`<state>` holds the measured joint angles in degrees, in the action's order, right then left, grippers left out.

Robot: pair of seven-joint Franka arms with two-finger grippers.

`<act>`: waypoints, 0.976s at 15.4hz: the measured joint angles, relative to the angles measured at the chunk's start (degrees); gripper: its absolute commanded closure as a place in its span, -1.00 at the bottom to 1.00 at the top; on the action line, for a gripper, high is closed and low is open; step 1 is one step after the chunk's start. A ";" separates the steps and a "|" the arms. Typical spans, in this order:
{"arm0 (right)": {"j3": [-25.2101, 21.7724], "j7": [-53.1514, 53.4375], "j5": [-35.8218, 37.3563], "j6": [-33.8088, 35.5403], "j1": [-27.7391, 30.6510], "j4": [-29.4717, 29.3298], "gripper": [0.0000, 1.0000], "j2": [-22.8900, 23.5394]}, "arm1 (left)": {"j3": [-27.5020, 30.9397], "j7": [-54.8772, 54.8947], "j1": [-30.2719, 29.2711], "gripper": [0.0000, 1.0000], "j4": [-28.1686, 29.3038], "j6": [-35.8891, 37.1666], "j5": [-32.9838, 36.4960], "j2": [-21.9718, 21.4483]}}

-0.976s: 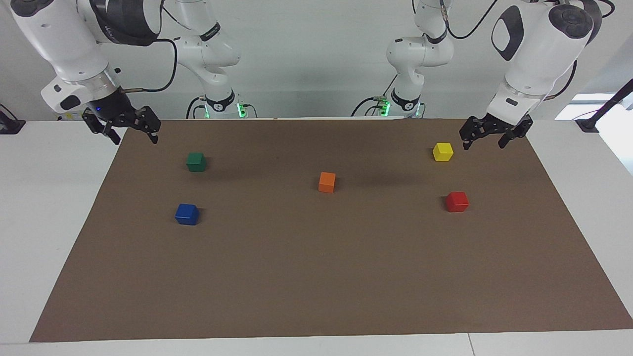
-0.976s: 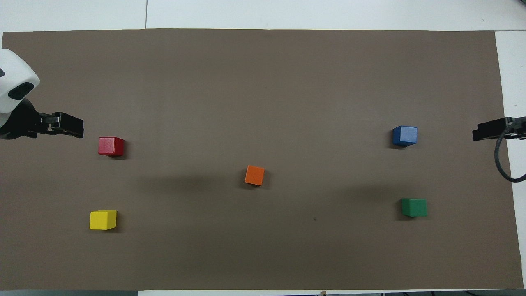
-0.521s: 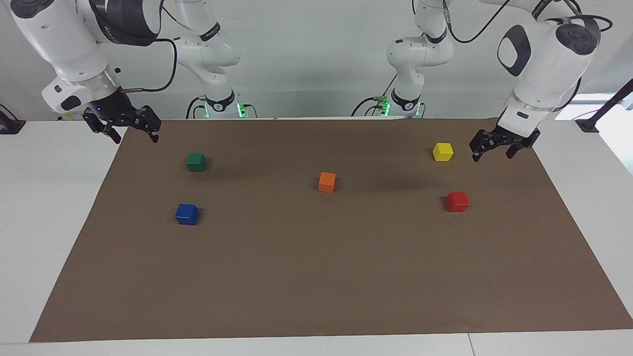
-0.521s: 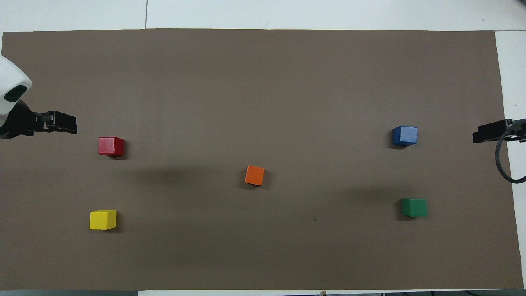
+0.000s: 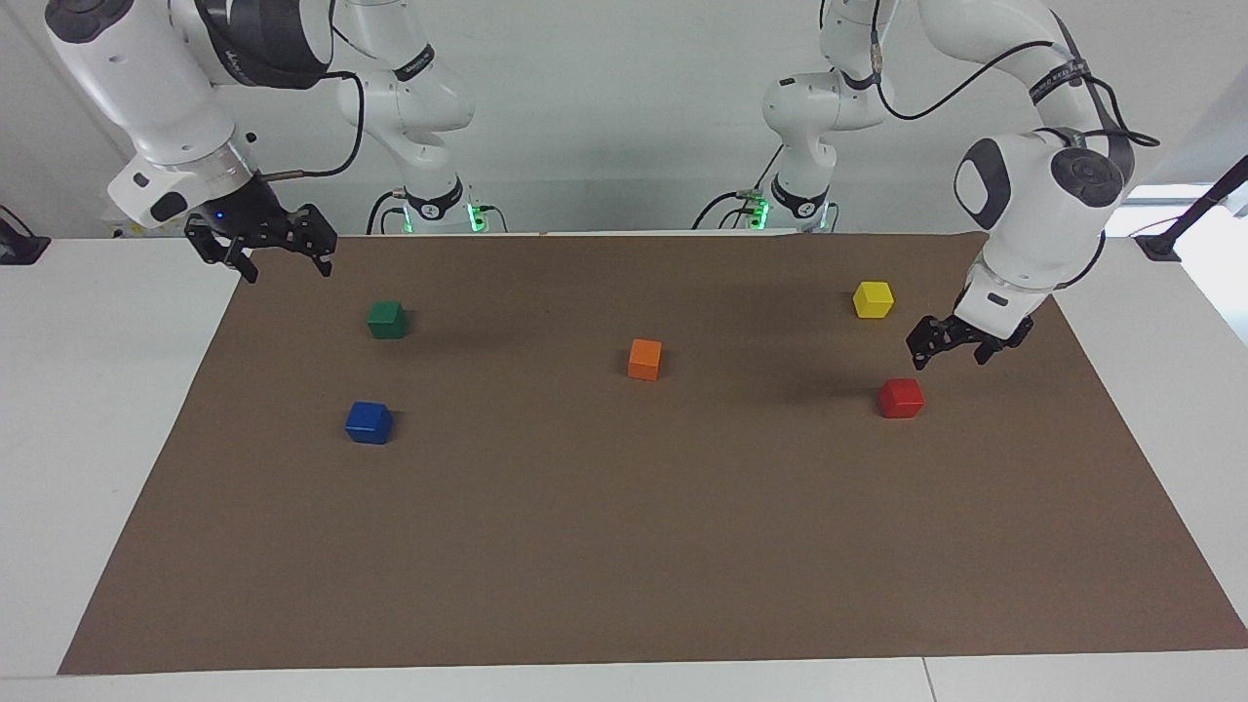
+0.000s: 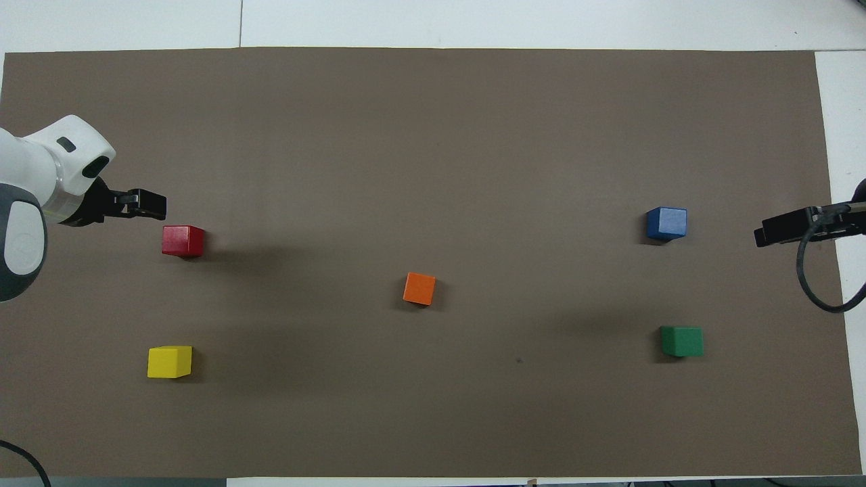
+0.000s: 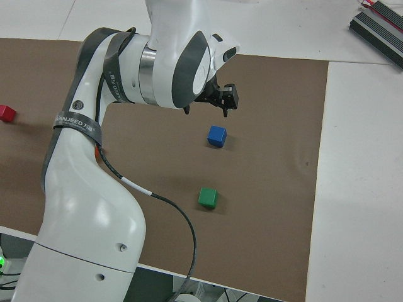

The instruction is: Transfer red block to right arm and stack on blue block

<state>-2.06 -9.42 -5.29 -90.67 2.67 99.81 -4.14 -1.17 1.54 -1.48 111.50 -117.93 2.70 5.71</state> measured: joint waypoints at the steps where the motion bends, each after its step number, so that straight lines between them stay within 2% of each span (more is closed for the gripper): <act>1: -0.24 -0.39 -2.71 0.90 0.12 0.00 -1.00 -0.03 | -0.01 1.20 -0.44 -1.00 1.13 -1.12 0.00 0.50; 5: -0.76 -2.95 -13.01 5.32 2.26 0.41 -1.00 -0.18 | -0.01 3.11 -1.23 -1.00 4.04 -5.60 0.00 2.42; 9: -0.98 -9.76 -22.79 7.26 6.16 4.00 -1.00 -0.01 | -0.11 3.13 -1.23 -1.00 5.60 -7.33 -2.09 4.00; 15: -1.13 -14.16 -35.65 14.83 10.24 5.76 -1.00 4.07 | -0.58 3.38 -1.08 -1.00 5.81 -9.55 -3.49 7.07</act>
<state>-3.19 -23.58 -40.94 -75.84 12.91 105.58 -0.07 -1.75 4.92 -2.56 117.31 -127.48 -0.79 12.78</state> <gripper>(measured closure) 0.000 0.000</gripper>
